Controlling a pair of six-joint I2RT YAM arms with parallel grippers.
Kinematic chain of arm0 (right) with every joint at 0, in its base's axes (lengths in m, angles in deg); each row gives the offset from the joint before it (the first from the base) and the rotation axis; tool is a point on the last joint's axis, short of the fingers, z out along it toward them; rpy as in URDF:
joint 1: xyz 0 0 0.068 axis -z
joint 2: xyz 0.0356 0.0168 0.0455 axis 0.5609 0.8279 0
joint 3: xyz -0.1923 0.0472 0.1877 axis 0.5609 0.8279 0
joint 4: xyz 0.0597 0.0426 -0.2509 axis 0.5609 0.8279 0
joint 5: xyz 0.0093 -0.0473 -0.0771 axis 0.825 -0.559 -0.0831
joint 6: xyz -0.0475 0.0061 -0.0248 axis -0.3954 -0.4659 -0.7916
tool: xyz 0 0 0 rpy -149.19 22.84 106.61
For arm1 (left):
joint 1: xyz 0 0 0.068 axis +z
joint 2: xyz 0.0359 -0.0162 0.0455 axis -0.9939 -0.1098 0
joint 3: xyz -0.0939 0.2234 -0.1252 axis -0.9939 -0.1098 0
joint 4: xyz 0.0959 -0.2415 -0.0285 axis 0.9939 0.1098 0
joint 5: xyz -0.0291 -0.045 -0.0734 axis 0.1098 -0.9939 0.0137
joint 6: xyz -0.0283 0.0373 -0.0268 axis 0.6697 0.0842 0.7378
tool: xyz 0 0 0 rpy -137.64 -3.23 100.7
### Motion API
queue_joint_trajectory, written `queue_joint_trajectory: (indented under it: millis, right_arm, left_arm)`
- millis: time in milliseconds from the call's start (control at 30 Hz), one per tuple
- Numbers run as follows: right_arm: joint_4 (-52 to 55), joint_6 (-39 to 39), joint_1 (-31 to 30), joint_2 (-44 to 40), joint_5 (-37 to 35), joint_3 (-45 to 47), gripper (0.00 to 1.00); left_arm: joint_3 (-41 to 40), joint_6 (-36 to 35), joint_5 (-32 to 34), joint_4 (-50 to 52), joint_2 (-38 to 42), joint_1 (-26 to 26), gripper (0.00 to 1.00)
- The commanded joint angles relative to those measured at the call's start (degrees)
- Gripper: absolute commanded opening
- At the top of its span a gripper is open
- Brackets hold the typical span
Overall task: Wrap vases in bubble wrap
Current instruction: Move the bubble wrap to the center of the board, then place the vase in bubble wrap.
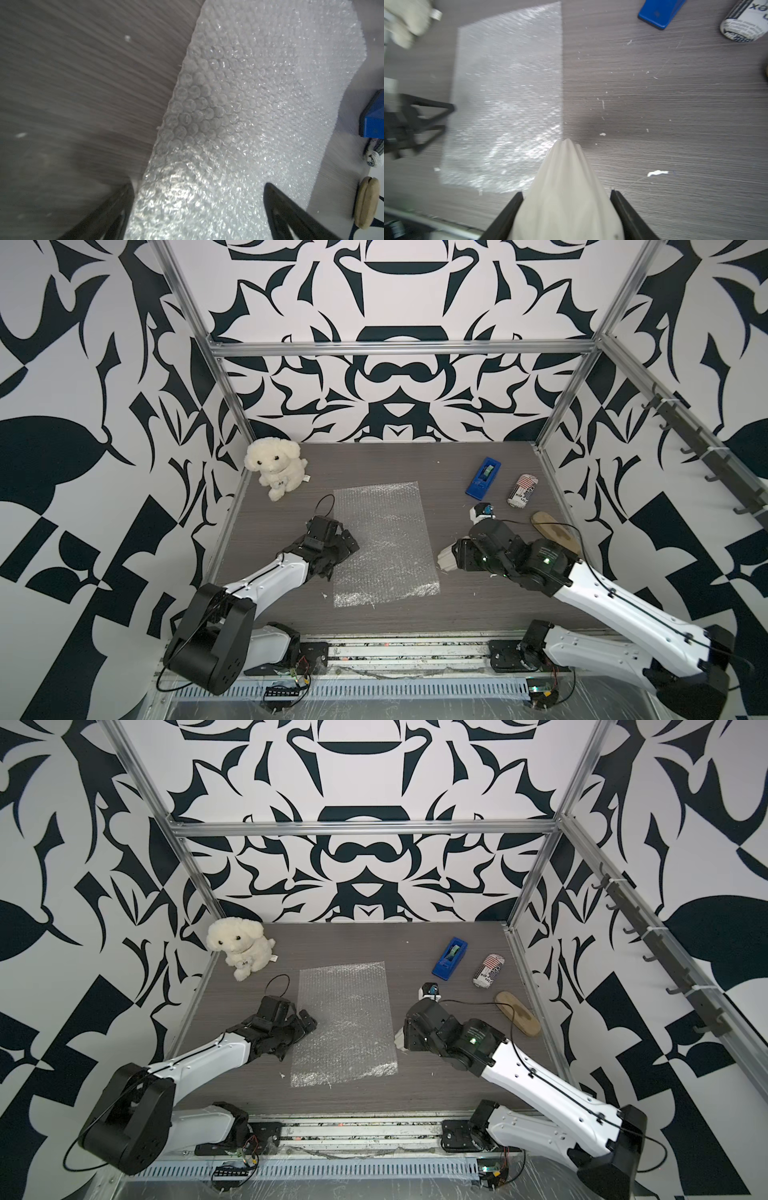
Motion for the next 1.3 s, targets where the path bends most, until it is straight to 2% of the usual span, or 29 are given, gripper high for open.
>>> queue_joint_trajectory:
  millis: [0,100,167,333,533,833,1267]
  right_arm:
    - [-8.5,2.9,0.1,-2.1,5.7,1.2,0.47]
    - [-17.9,4.9,0.0,-2.4,12.2,4.8,0.47]
    - [-23.1,6.3,0.1,-1.6,14.7,6.8,0.47]
    - [-43.8,13.3,0.0,2.9,22.6,13.4,0.47]
    - [-58.8,18.4,0.0,11.4,28.3,15.1,0.47]
    - [-68.5,21.4,1.1,22.6,32.6,14.3,0.49]
    - [-78.4,23.4,6.4,31.1,39.6,17.8,0.55]
  left_arm:
    - [0.8,2.8,-2.0,0.5,-5.7,-3.3,0.99]
    - [4.1,1.8,-3.2,-0.6,-9.2,-4.1,1.0]
    - [5.3,1.3,-1.4,0.6,-9.6,-4.1,1.0]
    - [4.4,1.3,2.0,2.9,-4.8,-4.0,1.0]
    - [0.8,4.2,3.4,4.4,1.8,-4.1,1.0]
    - [-3.0,8.5,4.0,5.3,11.7,-4.1,1.0]
    - [-5.3,10.4,1.6,6.4,17.4,-4.1,1.0]
